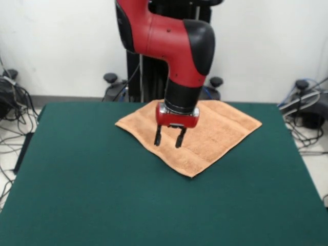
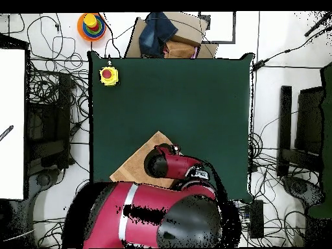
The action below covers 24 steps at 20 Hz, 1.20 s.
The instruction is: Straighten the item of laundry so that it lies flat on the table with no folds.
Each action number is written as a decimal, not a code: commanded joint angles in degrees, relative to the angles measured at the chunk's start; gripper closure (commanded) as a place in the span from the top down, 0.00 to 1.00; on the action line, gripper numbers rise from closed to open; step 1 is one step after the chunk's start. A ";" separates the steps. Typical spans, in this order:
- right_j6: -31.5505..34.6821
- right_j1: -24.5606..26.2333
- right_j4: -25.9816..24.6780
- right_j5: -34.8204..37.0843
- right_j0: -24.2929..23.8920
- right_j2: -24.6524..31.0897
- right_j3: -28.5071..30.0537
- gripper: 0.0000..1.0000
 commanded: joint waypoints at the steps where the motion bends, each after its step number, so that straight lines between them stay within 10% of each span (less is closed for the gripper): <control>1: 15.18 10.56 6.69 -7.82 7.70 -0.65 -1.57 1.00; 10: 13.96 14.87 16.77 -8.21 16.21 -1.18 -4.23 1.00; 14: 10.63 24.24 16.73 -12.58 13.34 0.43 -14.65 1.00; 24: 4.59 28.14 2.30 -14.39 7.94 2.19 -25.63 1.00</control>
